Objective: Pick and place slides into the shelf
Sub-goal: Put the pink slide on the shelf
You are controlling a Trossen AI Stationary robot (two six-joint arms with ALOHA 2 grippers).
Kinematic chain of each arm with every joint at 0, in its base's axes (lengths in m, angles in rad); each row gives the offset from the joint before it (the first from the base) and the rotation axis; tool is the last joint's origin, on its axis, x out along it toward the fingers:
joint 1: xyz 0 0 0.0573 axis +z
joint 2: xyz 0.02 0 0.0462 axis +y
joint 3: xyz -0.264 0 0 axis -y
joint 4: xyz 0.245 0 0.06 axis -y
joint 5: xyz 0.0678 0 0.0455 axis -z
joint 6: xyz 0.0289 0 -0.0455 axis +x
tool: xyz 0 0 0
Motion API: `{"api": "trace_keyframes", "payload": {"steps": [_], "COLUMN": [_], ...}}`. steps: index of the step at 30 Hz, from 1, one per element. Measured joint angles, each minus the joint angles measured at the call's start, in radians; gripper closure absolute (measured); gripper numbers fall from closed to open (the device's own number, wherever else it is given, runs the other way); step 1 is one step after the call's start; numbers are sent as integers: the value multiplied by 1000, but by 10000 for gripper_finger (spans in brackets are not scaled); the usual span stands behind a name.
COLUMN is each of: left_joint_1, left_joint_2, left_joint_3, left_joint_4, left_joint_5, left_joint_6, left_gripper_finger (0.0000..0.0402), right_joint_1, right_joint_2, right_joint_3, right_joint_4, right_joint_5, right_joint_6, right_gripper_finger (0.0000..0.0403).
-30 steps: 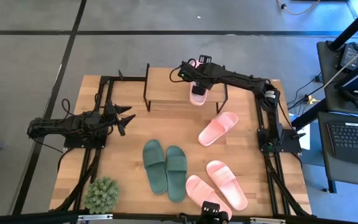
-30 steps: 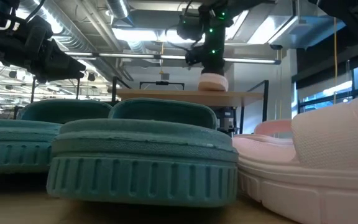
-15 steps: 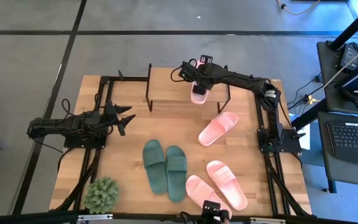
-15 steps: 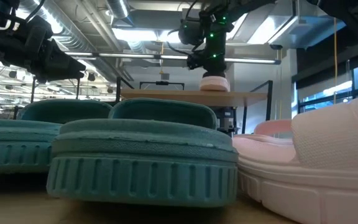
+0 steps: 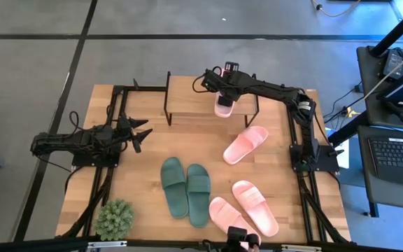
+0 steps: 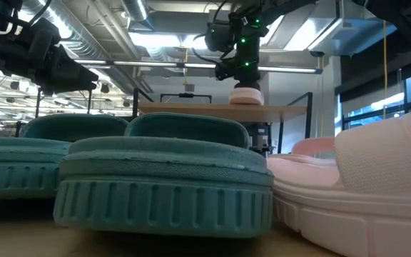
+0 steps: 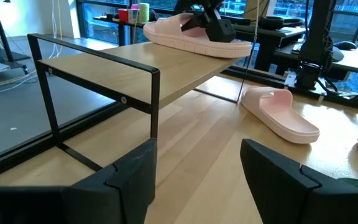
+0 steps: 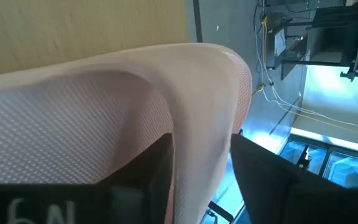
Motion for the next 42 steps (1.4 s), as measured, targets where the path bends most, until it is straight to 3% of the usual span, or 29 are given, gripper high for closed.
{"api": "trace_keyframes", "payload": {"steps": [11, 19, 26, 42], "left_joint_1": [0, 0, 0, 0], "left_joint_2": [0, 0, 0, 0], "left_joint_3": [0, 0, 0, 0], "left_joint_4": [0, 0, 0, 0], "left_joint_5": [0, 0, 0, 0], "left_joint_6": [0, 0, 0, -4], "left_gripper_finger": [177, 177, 177, 177], "right_joint_1": [5, 15, 18, 8], "right_joint_2": [0, 0, -2, -4], "right_joint_3": [4, 118, 198, 183], "right_joint_4": [-35, -94, -158, -263], "right_joint_5": [35, 38, -141, -142], "right_joint_6": [-1, 1, 42, 67], "right_gripper_finger": [218, 218, 218, 218]}}
